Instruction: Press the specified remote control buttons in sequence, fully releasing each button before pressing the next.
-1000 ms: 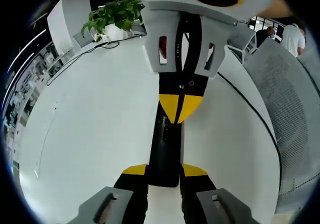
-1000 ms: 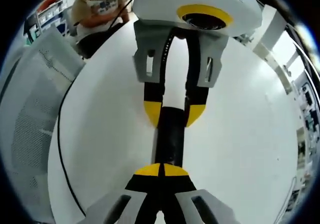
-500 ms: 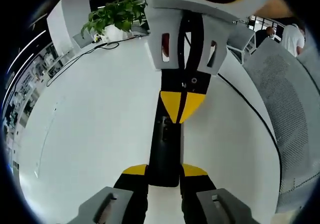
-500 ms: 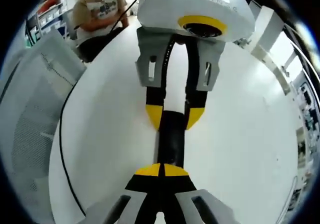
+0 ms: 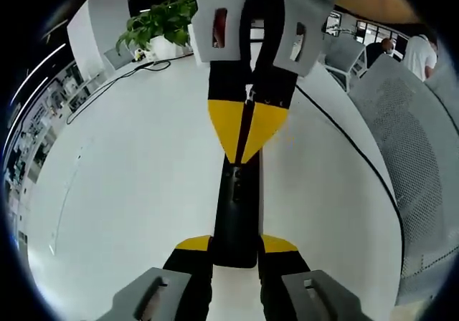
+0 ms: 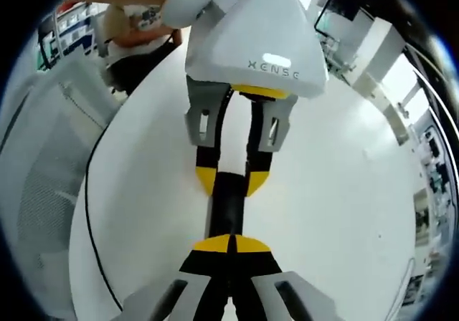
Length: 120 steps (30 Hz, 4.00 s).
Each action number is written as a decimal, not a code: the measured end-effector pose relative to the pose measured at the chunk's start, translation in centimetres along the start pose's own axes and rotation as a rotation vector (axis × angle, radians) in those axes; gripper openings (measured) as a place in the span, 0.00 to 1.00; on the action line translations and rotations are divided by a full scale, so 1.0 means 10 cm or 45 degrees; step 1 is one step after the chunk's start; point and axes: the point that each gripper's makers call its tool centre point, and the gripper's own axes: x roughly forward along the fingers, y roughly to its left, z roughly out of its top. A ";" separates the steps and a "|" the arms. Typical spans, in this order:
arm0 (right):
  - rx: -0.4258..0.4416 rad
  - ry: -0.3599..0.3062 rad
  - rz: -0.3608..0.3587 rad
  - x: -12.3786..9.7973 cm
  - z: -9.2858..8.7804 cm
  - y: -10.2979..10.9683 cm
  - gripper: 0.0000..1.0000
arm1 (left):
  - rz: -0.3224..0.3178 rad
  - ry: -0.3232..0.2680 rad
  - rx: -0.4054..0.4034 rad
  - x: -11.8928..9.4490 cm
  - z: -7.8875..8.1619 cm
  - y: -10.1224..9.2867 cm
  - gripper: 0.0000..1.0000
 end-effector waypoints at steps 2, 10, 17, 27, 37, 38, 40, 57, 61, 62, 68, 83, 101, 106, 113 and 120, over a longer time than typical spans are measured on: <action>-0.001 -0.001 -0.006 -0.03 0.00 -0.01 0.00 | 0.001 0.001 0.000 0.00 0.00 0.00 0.23; -0.007 -0.026 -0.048 -0.17 0.07 -0.08 0.00 | -0.001 -0.002 0.000 0.00 0.00 0.00 0.23; -0.019 -0.036 -0.073 -0.25 0.12 -0.12 0.00 | -0.001 -0.002 0.000 0.00 0.00 0.01 0.23; -0.035 -0.043 -0.094 -0.30 0.15 -0.17 0.00 | -0.005 -0.008 -0.004 0.00 0.00 0.01 0.23; -0.030 -0.065 -0.093 -0.26 0.18 -0.17 0.00 | -0.006 -0.010 -0.004 0.00 0.00 0.00 0.23; -0.036 -0.061 -0.090 -0.24 0.17 -0.16 0.00 | -0.005 -0.010 -0.003 0.00 0.00 0.00 0.23; -0.031 -0.059 -0.080 -0.22 0.16 -0.15 0.00 | -0.004 -0.011 -0.003 0.00 0.00 0.00 0.23; -0.006 -0.052 -0.029 -0.01 0.07 -0.06 0.00 | -0.003 -0.030 -0.007 -0.01 0.00 0.00 0.23; 0.005 -0.045 -0.016 0.04 0.03 -0.05 0.00 | -0.004 -0.032 -0.007 -0.01 0.00 0.00 0.23; 0.005 -0.044 -0.015 0.05 0.02 -0.05 0.00 | -0.003 -0.033 -0.006 -0.01 0.00 0.00 0.23; 0.012 -0.041 -0.001 0.12 0.01 -0.04 0.00 | -0.002 -0.039 -0.006 -0.01 0.00 0.00 0.23; 0.008 -0.034 0.027 0.21 -0.02 0.00 0.00 | -0.004 -0.046 -0.001 -0.01 0.00 0.00 0.23; 0.001 -0.016 0.044 0.27 -0.06 0.02 0.00 | -0.002 -0.050 0.004 -0.01 0.00 0.00 0.23; -0.008 -0.011 0.049 0.29 -0.05 0.03 0.00 | 0.000 -0.050 0.004 -0.01 0.00 0.00 0.23; -0.019 0.002 0.054 0.32 -0.08 0.05 0.00 | 0.001 -0.051 0.006 -0.01 -0.01 0.00 0.23; -0.013 0.001 0.064 0.33 -0.07 0.04 0.00 | 0.001 -0.052 0.007 -0.01 -0.01 0.00 0.23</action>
